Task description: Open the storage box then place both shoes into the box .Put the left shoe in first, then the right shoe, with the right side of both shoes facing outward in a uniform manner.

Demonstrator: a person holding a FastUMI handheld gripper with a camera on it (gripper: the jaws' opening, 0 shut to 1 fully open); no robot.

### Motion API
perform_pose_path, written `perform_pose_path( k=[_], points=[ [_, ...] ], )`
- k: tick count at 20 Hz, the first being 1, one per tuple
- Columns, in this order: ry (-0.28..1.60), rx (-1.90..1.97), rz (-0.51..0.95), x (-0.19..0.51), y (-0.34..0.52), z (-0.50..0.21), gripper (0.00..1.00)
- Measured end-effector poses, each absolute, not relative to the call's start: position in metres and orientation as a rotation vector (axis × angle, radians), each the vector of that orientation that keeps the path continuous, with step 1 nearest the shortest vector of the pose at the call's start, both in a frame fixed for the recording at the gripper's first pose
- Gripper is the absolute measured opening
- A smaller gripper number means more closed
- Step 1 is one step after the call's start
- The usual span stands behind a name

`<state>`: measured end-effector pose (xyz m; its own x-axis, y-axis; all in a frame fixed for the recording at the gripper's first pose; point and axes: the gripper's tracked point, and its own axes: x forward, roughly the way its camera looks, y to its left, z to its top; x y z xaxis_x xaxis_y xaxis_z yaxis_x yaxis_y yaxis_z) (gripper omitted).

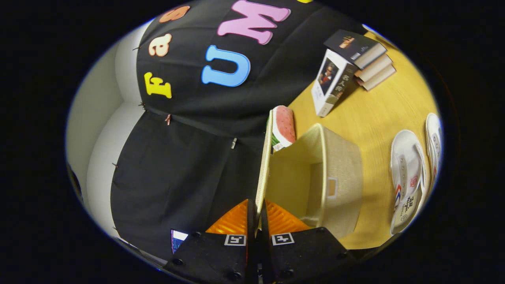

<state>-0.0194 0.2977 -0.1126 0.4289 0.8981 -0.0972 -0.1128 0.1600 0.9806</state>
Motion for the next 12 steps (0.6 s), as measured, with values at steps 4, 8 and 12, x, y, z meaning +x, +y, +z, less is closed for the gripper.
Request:
perform_pose_path(
  k=[4,8,12],
  points=[
    [0.797,1.092,0.942,-0.013,0.344,-0.060,0.11],
    [0.771,0.992,1.028,-0.013,0.403,-0.034,0.14],
    [0.792,0.957,1.089,-0.023,0.454,-0.030,0.15]
  ],
)
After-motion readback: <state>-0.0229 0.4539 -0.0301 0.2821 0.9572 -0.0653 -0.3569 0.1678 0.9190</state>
